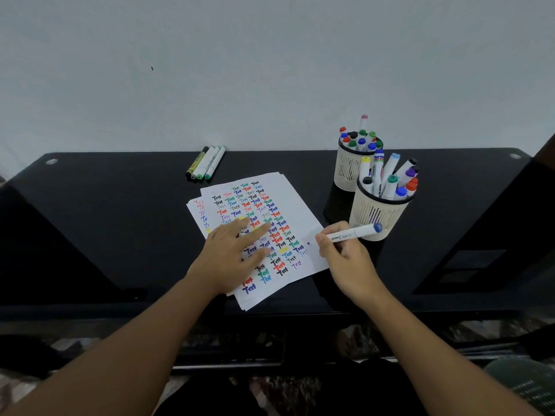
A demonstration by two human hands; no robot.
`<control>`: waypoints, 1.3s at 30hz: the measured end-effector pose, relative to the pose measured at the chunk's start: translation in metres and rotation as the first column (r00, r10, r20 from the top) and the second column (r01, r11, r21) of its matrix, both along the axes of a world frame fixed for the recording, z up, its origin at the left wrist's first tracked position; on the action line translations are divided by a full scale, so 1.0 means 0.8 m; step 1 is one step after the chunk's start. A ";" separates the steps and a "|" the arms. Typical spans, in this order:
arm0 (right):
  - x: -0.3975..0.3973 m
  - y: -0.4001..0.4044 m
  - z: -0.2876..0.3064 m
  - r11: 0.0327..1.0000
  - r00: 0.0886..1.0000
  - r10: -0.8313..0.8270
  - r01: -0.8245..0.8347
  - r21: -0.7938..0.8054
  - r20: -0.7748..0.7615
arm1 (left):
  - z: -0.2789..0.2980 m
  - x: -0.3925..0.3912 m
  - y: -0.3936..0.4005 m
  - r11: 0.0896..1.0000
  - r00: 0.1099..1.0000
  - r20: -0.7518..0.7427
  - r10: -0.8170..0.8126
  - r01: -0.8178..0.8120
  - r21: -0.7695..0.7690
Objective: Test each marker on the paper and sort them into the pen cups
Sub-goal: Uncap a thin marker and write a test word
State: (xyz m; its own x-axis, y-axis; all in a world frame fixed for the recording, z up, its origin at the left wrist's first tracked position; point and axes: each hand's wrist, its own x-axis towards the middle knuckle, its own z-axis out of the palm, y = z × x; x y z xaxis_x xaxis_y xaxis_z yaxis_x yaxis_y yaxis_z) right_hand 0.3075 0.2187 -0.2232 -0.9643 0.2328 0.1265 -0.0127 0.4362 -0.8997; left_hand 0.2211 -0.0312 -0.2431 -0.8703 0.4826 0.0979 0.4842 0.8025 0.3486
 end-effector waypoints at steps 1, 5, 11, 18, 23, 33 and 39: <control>0.000 0.001 -0.001 0.999 0.999 0.008 -0.010 -0.053 -0.031 | 0.000 0.001 0.000 0.999 1.000 -0.008 0.018 -0.017 0.050; 0.003 0.000 0.001 0.985 0.994 0.079 -0.089 -0.147 -0.074 | 0.003 0.005 -0.001 0.972 0.993 -0.013 0.117 -0.112 0.206; 0.007 0.005 -0.004 0.990 0.990 0.137 -0.137 0.025 -0.016 | -0.008 0.001 -0.001 0.961 0.970 -0.125 0.209 -0.179 0.211; -0.004 0.004 0.011 0.955 0.965 0.241 -0.215 -0.205 0.107 | -0.003 0.000 -0.001 0.966 0.977 -0.103 0.184 -0.161 0.203; -0.018 -0.004 0.035 0.969 0.981 0.193 -0.192 -0.153 -0.003 | 0.003 0.006 -0.001 0.958 0.981 -0.074 0.178 -0.156 0.239; -0.061 -0.024 0.051 0.743 0.957 0.229 -0.289 0.604 0.175 | -0.003 0.003 -0.004 0.956 0.981 -0.077 0.179 -0.154 0.251; -0.067 -0.026 0.046 0.679 0.952 0.232 -0.306 0.667 0.200 | 0.004 0.008 -0.003 0.952 0.982 -0.073 0.171 -0.146 0.268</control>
